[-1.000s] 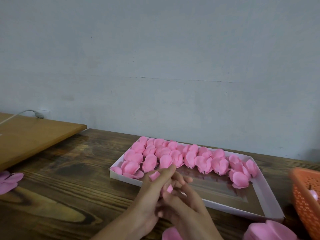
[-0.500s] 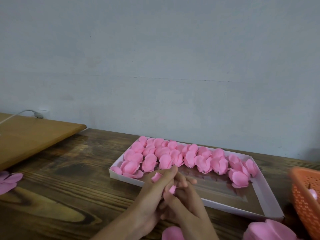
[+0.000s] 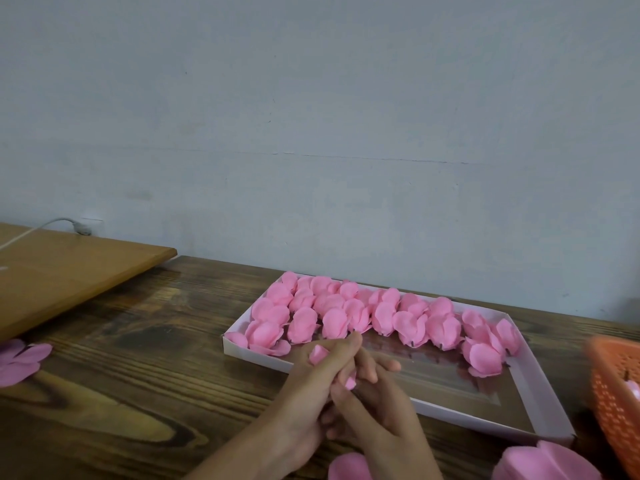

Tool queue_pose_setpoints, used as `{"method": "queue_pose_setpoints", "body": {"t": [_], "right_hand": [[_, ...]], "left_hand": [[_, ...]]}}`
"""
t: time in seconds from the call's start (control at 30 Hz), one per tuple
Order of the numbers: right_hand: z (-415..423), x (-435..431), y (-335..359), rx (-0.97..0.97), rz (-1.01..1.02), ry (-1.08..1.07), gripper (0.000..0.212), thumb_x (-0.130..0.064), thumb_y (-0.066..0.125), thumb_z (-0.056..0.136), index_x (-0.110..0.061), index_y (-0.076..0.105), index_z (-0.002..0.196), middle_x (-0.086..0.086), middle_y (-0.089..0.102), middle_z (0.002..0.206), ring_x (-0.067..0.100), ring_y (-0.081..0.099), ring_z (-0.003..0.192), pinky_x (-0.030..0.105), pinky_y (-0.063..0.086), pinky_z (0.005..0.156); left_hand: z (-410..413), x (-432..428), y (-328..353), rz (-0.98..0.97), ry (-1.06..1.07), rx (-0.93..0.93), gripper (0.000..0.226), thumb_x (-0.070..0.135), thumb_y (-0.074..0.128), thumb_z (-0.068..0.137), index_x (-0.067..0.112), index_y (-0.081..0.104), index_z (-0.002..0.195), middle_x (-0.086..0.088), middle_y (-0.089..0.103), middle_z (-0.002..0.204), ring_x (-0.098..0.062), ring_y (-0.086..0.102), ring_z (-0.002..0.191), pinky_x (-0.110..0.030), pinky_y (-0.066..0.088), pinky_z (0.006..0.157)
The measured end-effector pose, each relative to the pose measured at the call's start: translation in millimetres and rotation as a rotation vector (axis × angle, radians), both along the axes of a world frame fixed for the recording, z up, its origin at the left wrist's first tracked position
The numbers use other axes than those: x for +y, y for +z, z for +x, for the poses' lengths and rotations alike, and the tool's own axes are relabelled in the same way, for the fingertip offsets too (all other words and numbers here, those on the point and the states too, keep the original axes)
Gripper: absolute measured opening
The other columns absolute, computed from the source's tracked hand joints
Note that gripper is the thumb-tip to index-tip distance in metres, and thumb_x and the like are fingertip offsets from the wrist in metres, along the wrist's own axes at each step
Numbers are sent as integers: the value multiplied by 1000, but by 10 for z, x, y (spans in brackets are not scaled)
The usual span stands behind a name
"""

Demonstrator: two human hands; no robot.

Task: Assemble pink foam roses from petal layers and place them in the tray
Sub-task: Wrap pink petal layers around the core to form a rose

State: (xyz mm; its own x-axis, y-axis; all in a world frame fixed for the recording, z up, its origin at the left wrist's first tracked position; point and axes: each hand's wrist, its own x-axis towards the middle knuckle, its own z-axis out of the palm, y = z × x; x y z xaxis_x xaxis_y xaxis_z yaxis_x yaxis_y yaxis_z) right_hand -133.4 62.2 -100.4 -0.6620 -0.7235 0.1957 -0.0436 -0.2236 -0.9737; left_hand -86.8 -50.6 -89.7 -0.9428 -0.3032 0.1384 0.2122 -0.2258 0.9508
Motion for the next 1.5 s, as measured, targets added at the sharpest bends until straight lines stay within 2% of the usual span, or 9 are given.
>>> {"method": "queue_pose_setpoints", "body": {"t": [0.1, 0.2, 0.43, 0.57, 0.67, 0.97, 1.1, 1.27, 1.5], "right_hand": [[4, -11, 55, -22, 38, 18, 17, -9, 60, 101, -15, 76, 100, 14, 74, 73, 22, 66, 64, 30, 54, 58], [1, -45, 53, -90, 112, -4, 16, -22, 66, 98, -16, 78, 90, 12, 71, 67, 21, 66, 62, 31, 52, 58], [-64, -23, 42, -162, -22, 32, 17, -5, 65, 96, 1, 70, 111, 19, 76, 87, 26, 70, 75, 33, 58, 66], [-95, -89, 58, -183, 62, 95, 21, -31, 69, 91, -16, 80, 82, 13, 72, 74, 24, 68, 69, 31, 55, 61], [-109, -84, 43, -156, 61, 92, 29, -48, 87, 76, -20, 78, 80, 12, 69, 70, 22, 66, 65, 31, 54, 60], [-108, -99, 66, -235, 134, 110, 29, -32, 68, 97, -17, 80, 75, 18, 69, 69, 26, 62, 60, 31, 50, 55], [-57, -82, 69, -220, 3, 106, 14, -21, 71, 90, -18, 78, 101, 19, 67, 78, 27, 62, 66, 34, 52, 58], [-94, -94, 72, -257, 86, 101, 28, -26, 62, 95, 1, 72, 94, 20, 67, 68, 26, 60, 56, 31, 49, 53], [-53, -85, 30, -153, 80, 64, 17, -18, 58, 103, -17, 74, 107, 14, 66, 68, 21, 62, 58, 29, 49, 50]], "left_hand": [[6, 0, 12, 30, 12, 29, 68, 51, 70, 92, -8, 43, 70, -48, 56, 103, -17, 71, 68, -16, 29, 38], [14, 12, 26, 79, 10, 54, 61, 48, 73, 89, 2, 44, 61, -30, 58, 80, -23, 74, 78, -18, 40, 39], [7, 23, 43, -16, 48, -11, 53, 56, 70, 89, 8, 58, 69, -16, 78, 111, -19, 68, 75, -18, 28, 41], [11, 21, 53, 63, 52, 86, 52, 40, 68, 95, 12, 51, 55, -11, 64, 73, -31, 75, 97, -15, 43, 43], [-4, 22, 40, 64, 50, 84, 53, 40, 66, 97, 10, 48, 57, -18, 63, 77, -32, 75, 103, -16, 35, 36], [12, 34, 30, 64, 41, 80, 48, 46, 71, 92, 13, 55, 61, -11, 64, 75, -25, 75, 91, -16, 34, 35], [-10, 28, 45, 91, 34, 104, 50, 42, 70, 95, 11, 52, 59, -8, 60, 73, -36, 73, 105, -16, 44, 44], [1, 33, 44, 26, 40, 70, 44, 53, 68, 91, 19, 62, 63, -4, 66, 74, -26, 73, 98, -18, 30, 38], [-3, 34, 38, 100, 34, 73, 48, 48, 72, 90, 11, 56, 64, -11, 60, 76, -26, 75, 92, -16, 41, 40]]}}
